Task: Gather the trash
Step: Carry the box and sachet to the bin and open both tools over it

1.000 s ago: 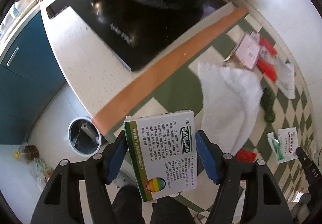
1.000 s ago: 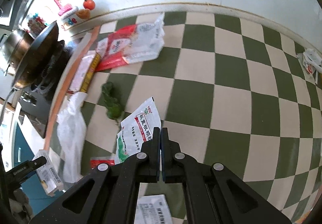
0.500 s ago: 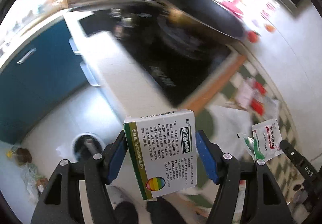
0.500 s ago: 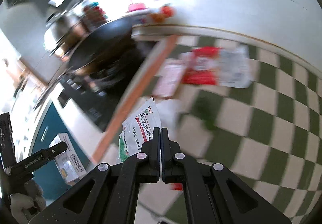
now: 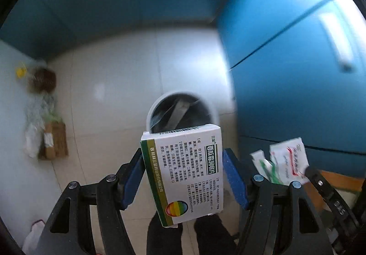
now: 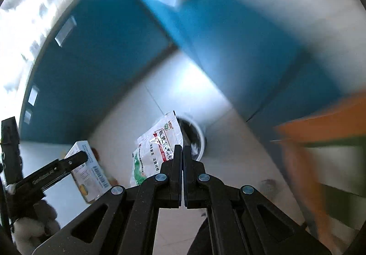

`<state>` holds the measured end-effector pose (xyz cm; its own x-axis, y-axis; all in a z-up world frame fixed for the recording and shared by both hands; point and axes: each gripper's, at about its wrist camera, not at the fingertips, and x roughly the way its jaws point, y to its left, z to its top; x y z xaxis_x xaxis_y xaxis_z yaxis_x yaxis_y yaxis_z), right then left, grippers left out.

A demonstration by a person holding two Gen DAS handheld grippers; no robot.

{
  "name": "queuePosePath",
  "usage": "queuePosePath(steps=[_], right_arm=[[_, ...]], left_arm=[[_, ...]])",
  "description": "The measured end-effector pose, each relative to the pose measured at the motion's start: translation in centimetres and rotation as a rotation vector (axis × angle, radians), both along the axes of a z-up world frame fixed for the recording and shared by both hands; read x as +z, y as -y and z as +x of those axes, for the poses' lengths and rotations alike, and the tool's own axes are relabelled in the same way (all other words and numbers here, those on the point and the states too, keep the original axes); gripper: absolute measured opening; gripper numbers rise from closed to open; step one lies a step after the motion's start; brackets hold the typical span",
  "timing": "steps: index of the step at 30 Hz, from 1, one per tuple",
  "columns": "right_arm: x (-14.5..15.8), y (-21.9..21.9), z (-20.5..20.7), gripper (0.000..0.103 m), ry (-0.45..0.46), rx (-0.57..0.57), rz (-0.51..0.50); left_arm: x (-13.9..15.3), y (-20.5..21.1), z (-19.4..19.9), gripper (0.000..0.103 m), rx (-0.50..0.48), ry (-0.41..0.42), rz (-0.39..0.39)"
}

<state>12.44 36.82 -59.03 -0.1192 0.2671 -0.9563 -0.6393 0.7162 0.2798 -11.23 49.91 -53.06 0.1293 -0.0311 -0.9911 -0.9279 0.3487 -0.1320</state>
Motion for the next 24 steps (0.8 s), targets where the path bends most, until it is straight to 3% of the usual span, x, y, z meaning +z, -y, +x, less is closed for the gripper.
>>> queuePosePath(steps=[2, 4, 6, 9, 13, 15, 17, 19, 24], right_arm=[[-7.6, -2.8, -1.7, 0.000, 0.005, 0.025, -0.051], [-14.7, -4.5, -3.0, 0.000, 0.003, 0.047, -0.102], [-19.8, -5.1, -3.8, 0.000, -0.025, 0.053, -0.139], [-26.5, -5.3, -4.9, 0.000, -0.020, 0.083, -0.180], [-31.0, -5.0, -4.8, 0.001, -0.059, 0.118, -0.204], [-32.1, -5.1, -5.1, 0.002, -0.063, 0.152, -0.224], [-32.2, -5.2, -5.5, 0.012, -0.069, 0.188, -0.241], [-31.7, -5.2, -5.2, 0.057, -0.068, 0.210, -0.235], [-27.3, -4.8, -6.0, 0.097, -0.027, 0.279, -0.225]], left_arm=[[-7.7, -1.6, -0.9, 0.064, 0.004, -0.034, -0.049], [-13.6, -2.4, -1.2, 0.065, 0.009, -0.041, -0.103], [-19.7, -3.1, -1.7, 0.065, 0.023, -0.018, -0.173], [-25.4, -3.4, -1.7, 0.065, 0.036, -0.004, -0.222], [-28.7, -2.9, -1.0, 0.068, 0.030, -0.013, -0.242], [-29.2, -2.6, -0.7, 0.079, 0.010, -0.020, -0.231], [-29.0, -2.3, -0.7, 0.097, 0.006, -0.029, -0.208], [-28.0, -1.9, -1.1, 0.098, -0.003, -0.068, -0.170], [-22.8, -0.9, -2.7, 0.098, 0.016, -0.149, -0.046]])
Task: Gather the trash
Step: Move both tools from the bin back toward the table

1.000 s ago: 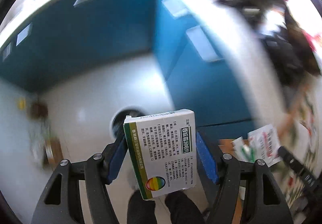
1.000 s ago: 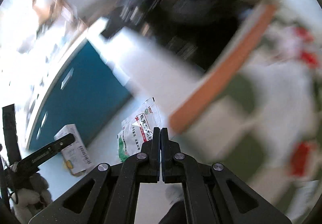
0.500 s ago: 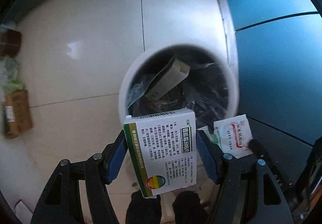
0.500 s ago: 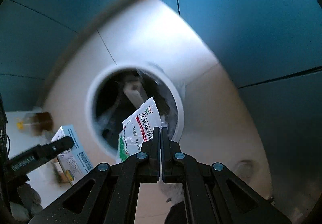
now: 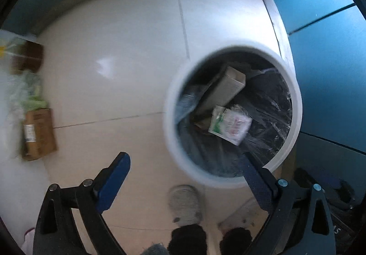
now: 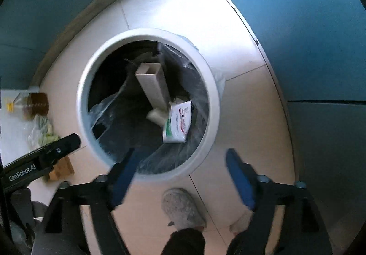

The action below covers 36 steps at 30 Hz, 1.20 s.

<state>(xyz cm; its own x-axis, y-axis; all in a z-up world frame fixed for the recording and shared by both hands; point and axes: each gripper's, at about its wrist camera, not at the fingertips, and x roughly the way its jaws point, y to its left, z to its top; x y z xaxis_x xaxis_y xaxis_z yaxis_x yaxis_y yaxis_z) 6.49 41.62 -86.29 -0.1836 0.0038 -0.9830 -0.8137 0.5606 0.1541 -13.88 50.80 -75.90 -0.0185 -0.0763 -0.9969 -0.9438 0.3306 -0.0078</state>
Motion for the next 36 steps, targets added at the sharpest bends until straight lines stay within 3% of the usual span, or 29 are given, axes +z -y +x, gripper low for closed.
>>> queuePosePath(steps=[1, 4, 8, 17, 26, 31, 36], right_arm=[[1.4, 0.0, -0.3, 0.101, 0.024, 0.017, 0.005], [5.3, 0.0, -0.7, 0.102, 0.069, 0.054, 0.013], [13.3, 1.1, -1.0, 0.102, 0.121, 0.084, 0.032], [32.6, 5.4, -0.6, 0.103, 0.179, 0.106, 0.167], [49.6, 11.0, -0.5, 0.103, 0.246, 0.135, 0.288], [55.6, 14.2, -0.8, 0.103, 0.247, 0.127, 0.361], [59.3, 18.0, 1.3, 0.103, 0.181, -0.028, 0.449]], left_arm=[[1.3, 0.3, -0.1, 0.098, 0.001, -0.013, 0.029], [6.0, 1.1, -0.4, 0.098, -0.010, -0.042, 0.115], [12.1, 3.0, -0.8, 0.098, -0.012, -0.069, 0.160], [29.7, 9.4, -1.1, 0.098, -0.019, 0.009, 0.270], [42.0, 15.1, -0.9, 0.098, -0.011, 0.067, 0.335], [47.2, 17.1, -0.8, 0.098, -0.020, 0.083, 0.394], [51.2, 19.2, 0.6, 0.098, -0.051, 0.093, 0.455]])
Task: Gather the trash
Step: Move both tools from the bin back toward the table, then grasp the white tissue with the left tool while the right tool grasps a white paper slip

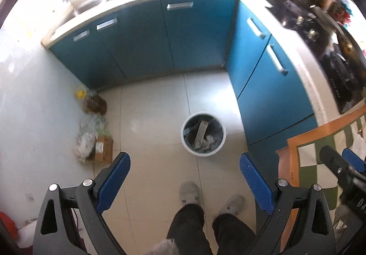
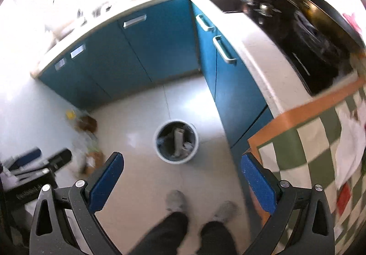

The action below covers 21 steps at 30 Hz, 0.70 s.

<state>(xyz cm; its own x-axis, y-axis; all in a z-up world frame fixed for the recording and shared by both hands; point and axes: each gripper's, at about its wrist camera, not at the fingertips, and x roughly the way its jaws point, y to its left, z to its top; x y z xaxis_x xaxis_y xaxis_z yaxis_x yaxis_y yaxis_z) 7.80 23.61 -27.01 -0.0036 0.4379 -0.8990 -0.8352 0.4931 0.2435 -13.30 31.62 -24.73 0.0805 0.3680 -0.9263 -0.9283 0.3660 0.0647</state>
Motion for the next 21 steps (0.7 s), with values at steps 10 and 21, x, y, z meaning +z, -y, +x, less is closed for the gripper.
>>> queuePosePath(steps=[10, 21], right_arm=[[-0.7, 17.0, 12.0, 0.103, -0.048, -0.526, -0.128], [-10.7, 32.4, 17.8, 0.073, -0.037, -0.792, -0.363]], left_arm=[[0.8, 6.6, 13.8, 0.099, -0.332, -0.012, 0.049], [-4.5, 19.8, 27.2, 0.099, -0.752, -0.194, 0.001]])
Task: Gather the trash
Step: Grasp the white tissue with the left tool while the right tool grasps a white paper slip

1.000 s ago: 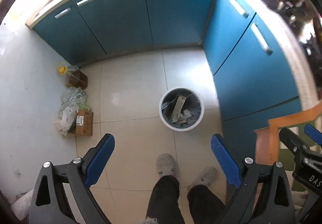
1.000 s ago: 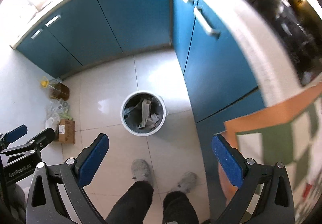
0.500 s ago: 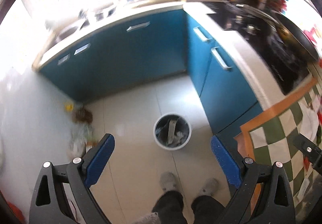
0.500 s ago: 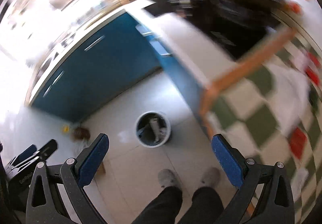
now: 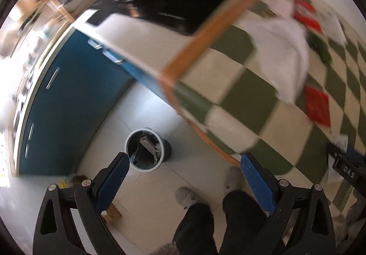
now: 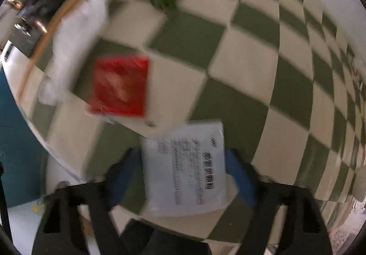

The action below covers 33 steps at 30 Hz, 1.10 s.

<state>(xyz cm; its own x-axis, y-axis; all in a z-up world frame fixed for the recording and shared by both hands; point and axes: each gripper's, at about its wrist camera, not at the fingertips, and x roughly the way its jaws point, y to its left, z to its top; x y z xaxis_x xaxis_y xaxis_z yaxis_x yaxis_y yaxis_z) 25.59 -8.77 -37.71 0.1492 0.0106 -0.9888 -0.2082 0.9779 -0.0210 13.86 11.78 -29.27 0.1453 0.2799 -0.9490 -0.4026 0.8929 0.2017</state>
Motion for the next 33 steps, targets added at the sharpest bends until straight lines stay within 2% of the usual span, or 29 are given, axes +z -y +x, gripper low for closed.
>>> queuePosePath(steps=[2, 4, 6, 7, 8, 14, 17, 19, 21, 22, 24, 25, 26, 27, 33], right_arm=[[0.3, 0.3, -0.2, 0.069, 0.037, 0.010, 0.014], [1.0, 0.6, -0.7, 0.046, 0.096, 0.047, 0.031], [1.4, 1.3, -0.5, 0.023, 0.104, 0.051, 0.046], [1.8, 2.0, -0.1, 0.009, 0.106, 0.039, 0.071], [2.2, 2.8, 0.5, 0.001, 0.105, 0.017, 0.095], [3.9, 7.4, 5.6, 0.001, 0.145, -0.123, 0.186], [4.0, 8.1, 8.1, 0.001, 0.175, -0.161, 0.189], [4.1, 8.4, 9.2, 0.001, 0.189, -0.178, 0.187], [4.0, 8.8, 10.5, 0.001, 0.201, -0.194, 0.181], [4.0, 9.0, 10.9, 0.001, 0.206, -0.202, 0.183], [3.4, 9.4, 12.0, 0.001, 0.209, -0.209, 0.188], [3.1, 9.5, 12.3, 0.001, 0.209, -0.213, 0.185], [2.8, 9.7, 12.6, 0.001, 0.204, -0.220, 0.184], [2.6, 10.0, 12.8, 0.001, 0.196, -0.230, 0.185], [3.6, 9.5, 12.5, 0.002, 0.185, -0.222, 0.217]], left_arm=[[-0.5, 1.5, 1.0, 0.099, -0.035, -0.017, -0.008], [-0.7, 2.3, 1.7, 0.099, -0.057, -0.026, -0.013], [-0.8, 2.8, 2.6, 0.099, -0.073, -0.029, -0.012], [-0.8, 3.0, 3.3, 0.099, -0.078, -0.025, -0.021], [-0.7, 3.1, 3.8, 0.099, -0.078, -0.022, -0.036], [-1.3, 2.4, 9.9, 0.098, -0.053, 0.001, -0.190], [-2.8, 2.3, 13.8, 0.098, -0.055, 0.000, -0.278], [-3.8, 2.6, 15.6, 0.097, -0.068, -0.008, -0.303], [-4.8, 2.9, 16.8, 0.081, -0.086, -0.023, -0.295], [-5.3, 3.2, 17.2, 0.062, -0.098, -0.035, -0.294], [-5.1, 4.1, 17.5, 0.043, -0.151, -0.026, -0.240], [-5.0, 4.2, 17.5, 0.018, -0.162, -0.024, -0.223], [-4.9, 4.3, 17.4, 0.003, -0.167, -0.022, -0.227], [-4.8, 4.0, 17.2, 0.003, -0.158, -0.019, -0.243], [-1.9, 2.2, 15.3, 0.002, -0.128, 0.041, -0.198]])
